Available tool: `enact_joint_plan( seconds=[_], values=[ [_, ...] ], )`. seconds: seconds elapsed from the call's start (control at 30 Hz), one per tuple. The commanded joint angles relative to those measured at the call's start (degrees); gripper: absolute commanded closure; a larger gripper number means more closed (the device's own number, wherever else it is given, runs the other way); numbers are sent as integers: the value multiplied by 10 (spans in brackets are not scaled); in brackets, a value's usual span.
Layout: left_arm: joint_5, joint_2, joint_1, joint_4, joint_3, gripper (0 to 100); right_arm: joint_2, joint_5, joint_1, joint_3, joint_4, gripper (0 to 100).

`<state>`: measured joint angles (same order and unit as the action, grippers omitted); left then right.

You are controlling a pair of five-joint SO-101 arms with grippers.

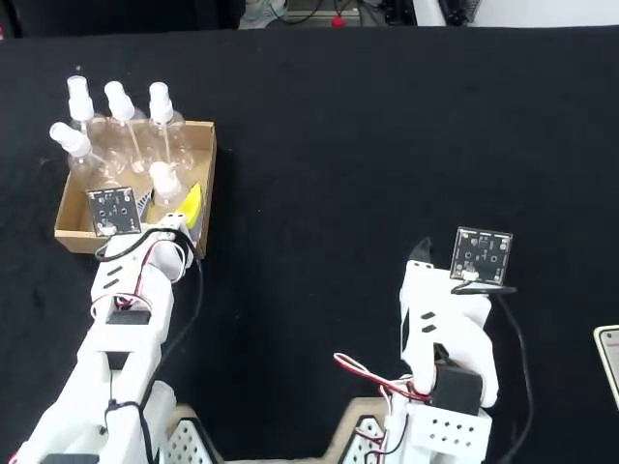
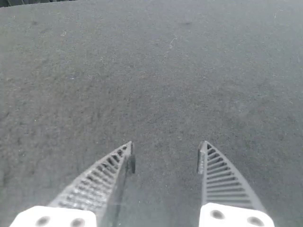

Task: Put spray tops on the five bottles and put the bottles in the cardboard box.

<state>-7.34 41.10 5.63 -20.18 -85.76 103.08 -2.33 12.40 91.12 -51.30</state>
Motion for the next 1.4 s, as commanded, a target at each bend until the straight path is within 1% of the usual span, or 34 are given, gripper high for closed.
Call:
enact_joint_plan(
  seconds=[0.0, 0.1, 0.17, 0.37, 0.8, 0.9, 1.03, 1.07, 1.13, 1.27, 1.37],
  values=[
    [-4, -6, -6, -50, 7, 792, 48, 5, 9, -3, 13, 790],
    [1, -5, -7, -79, -9, 789, 48, 5, 9, -3, 13, 790],
    [2, -5, -4, -83, -10, 778, 48, 5, 9, -3, 13, 790],
    [2, -6, -2, -83, -7, 667, 48, 5, 9, -3, 13, 790],
    [2, 4, 3, -85, -6, 660, 48, 5, 9, -2, 13, 790],
    [18, 34, 16, -84, -11, 660, 48, 5, 9, -2, 13, 790],
    [20, 105, 44, -77, -20, 660, 48, 5, 9, -2, 13, 790],
    [20, 125, 44, -63, -27, 660, 48, 5, 8, -2, 13, 790],
    [20, 171, 43, -11, -35, 660, 48, 5, 8, -2, 13, 790],
    [17, 279, 33, 148, -33, 660, 48, 5, 8, -2, 13, 790],
    [20, 385, 32, 271, -36, 664, 48, 5, 8, -2, 13, 790]
  ],
)
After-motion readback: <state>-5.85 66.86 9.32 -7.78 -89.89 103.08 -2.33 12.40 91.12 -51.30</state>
